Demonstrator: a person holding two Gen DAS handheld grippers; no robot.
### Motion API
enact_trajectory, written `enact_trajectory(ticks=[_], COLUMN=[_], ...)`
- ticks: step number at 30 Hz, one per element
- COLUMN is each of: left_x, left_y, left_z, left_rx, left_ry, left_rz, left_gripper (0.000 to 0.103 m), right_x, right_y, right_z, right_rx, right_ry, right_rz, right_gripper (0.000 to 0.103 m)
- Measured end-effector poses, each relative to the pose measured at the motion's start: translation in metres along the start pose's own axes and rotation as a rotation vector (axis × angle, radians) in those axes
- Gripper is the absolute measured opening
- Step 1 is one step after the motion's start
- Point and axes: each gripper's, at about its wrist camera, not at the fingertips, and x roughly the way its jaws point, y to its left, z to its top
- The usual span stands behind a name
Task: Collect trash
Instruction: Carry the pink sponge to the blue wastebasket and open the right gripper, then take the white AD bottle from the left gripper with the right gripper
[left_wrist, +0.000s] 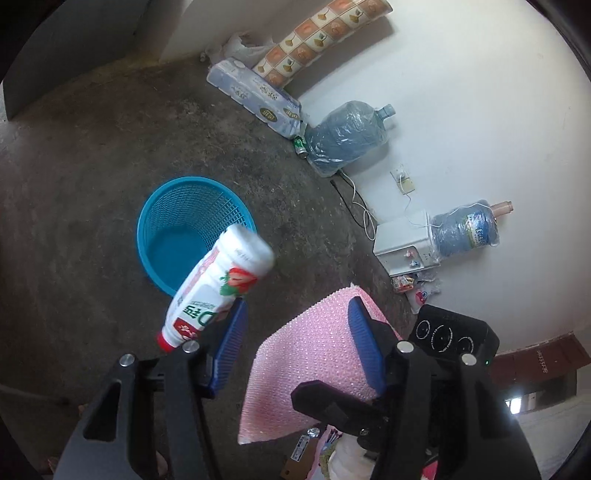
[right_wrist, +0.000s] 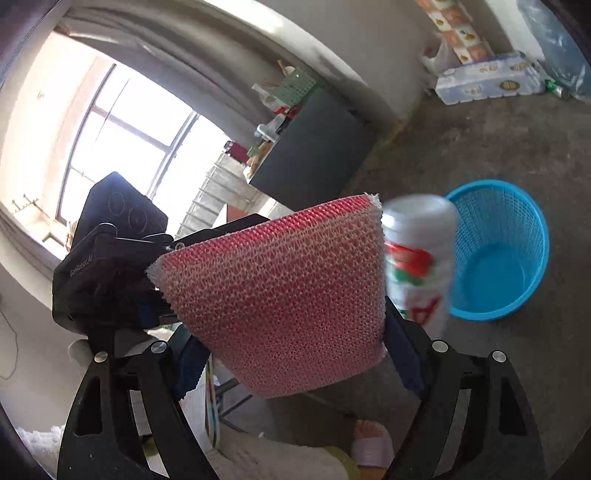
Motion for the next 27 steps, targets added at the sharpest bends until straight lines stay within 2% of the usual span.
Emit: enact_trajectory(ticks=[3,6,8,10,14,21,27], left_x=[0.032,0.026,0.013,-0.004,-0.049,-0.117,-0.163], left_y=[0.015,0.027,0.028,0.025,0.019,0.004,-0.001], left_z=[0.026,0.020,0.013,0.001,-0.027,-0.073,-0.118], left_rx=[-0.061,-0.089,-0.042,0.026,0.093,0.160,0.189], left_ry=[-0.006,-0.009,-0.010,-0.027,-0.082,-0.180,-0.254], left_rz=[0.100,0.093,0.119,0.177,0.230,0.247,0.269], left_gripper=[0.054,0.054,0.055,0.056,0.061,0.067,0.072], right_x=[0.025,0.058,0.082,0.095,0.105,0.108,0.083], right_y=[-0.050,-0.099,-0.125,-0.146,-0.154,-0.138,-0.121], right_z=[0.028,0.045,0.051,0.051,0.047,0.057,0.057], right_rx=[0.115,0.207,0.259,0.304,0.293,0.197,0.149], right_ry=[-0.016,0.030,0.079,0.110,0.135,0.143,0.078], right_rz=[-0.069,-0.149,-0.227,-0.294,-0.347,-0.489,-0.466], right_gripper=[0.080,0.082,0.083,0.083,0.085,0.089,0.089])
